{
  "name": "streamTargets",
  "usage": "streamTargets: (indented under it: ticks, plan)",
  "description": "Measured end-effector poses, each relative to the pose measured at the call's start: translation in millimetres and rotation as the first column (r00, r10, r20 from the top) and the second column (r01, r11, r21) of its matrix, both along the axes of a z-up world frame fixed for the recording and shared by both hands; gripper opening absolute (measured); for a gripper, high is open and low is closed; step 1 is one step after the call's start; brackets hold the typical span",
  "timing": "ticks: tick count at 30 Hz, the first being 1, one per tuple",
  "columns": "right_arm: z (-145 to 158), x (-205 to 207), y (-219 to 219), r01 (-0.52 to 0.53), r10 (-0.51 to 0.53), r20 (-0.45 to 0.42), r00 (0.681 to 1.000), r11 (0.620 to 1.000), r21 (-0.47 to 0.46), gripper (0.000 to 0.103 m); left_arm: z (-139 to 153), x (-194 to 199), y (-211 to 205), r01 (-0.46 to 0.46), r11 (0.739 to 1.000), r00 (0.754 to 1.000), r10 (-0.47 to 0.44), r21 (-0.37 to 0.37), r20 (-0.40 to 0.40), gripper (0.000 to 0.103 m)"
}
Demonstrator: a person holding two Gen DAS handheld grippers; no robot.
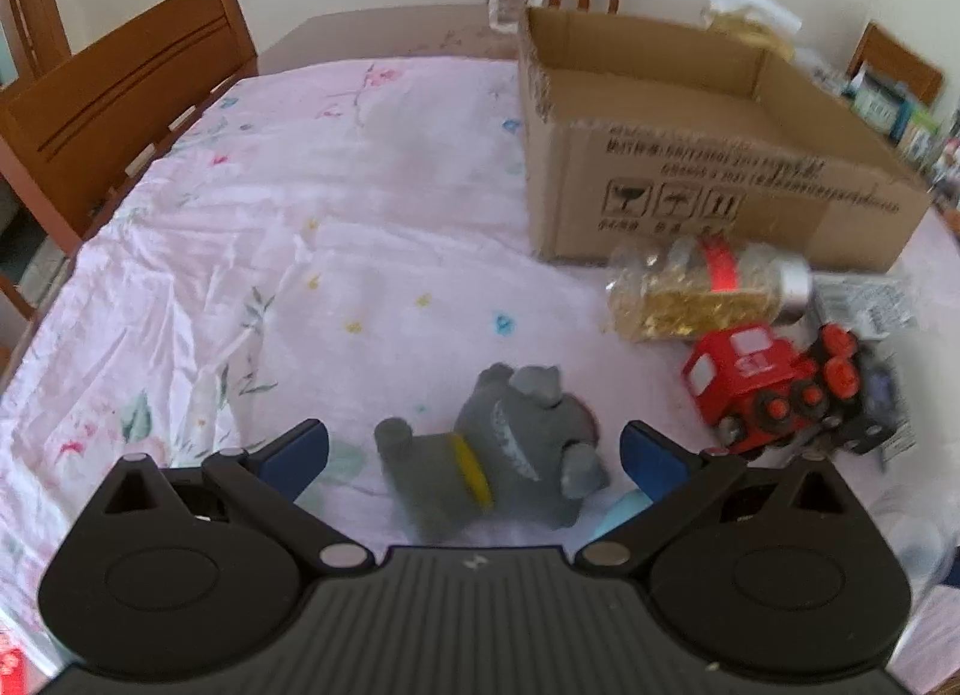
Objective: Organize rigid objects
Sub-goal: 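Close the left gripper on the grey toy while the right gripper closes on the clear jar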
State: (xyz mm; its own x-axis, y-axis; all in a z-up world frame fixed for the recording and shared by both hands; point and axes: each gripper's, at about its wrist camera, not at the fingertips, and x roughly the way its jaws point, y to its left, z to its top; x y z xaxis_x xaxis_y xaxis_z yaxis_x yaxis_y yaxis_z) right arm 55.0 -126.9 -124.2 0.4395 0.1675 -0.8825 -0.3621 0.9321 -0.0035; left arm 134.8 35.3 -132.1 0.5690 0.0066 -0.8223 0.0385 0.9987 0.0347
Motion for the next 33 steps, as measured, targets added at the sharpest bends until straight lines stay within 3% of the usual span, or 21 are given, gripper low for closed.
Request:
streamTargets:
  ticks: [5, 8, 12, 16, 24, 30, 33]
  plan:
    - [0, -2, 0, -0.004, 0.004, 0.007, 1.000, 1.000, 0.002, 0.103, 2, -12, 18, 0.005, 0.998, 1.000, -0.005, 0.056, 0.007, 0.103]
    - [0, -2, -1, -0.004, 0.004, 0.010, 1.000, 1.000, 0.003, 0.103, 0, -20, 28, 0.054, 0.995, 0.998, -0.057, 0.084, 0.030, 0.103]
    - [0, -1, -1, -0.014, 0.014, 0.014, 1.000, 1.000, 0.005, 0.103, -6, -18, 32, 0.064, 0.997, 0.997, -0.066, 0.050, 0.031, 0.103]
    - [0, -2, -1, -0.020, 0.020, 0.019, 1.000, 1.000, 0.006, 0.103, -11, -15, 41, 0.038, 0.998, 0.999, -0.036, -0.044, 0.035, 0.103]
    - [-1, -9, -3, -0.017, 0.016, 0.063, 0.998, 1.000, 0.023, 0.103, -14, -19, 38, 0.029, 0.999, 0.996, -0.026, -0.037, 0.085, 0.103]
    - [-1, -11, -4, -0.012, 0.010, 0.075, 0.997, 1.000, 0.027, 0.103, -4, -21, 23, 0.054, 0.996, 0.991, -0.062, 0.064, 0.122, 0.102]
    - [0, -12, -4, -0.003, 0.001, 0.071, 0.997, 1.000, 0.025, 0.103, 4, -21, 18, 0.094, 0.994, 0.985, -0.101, 0.052, 0.143, 0.102]
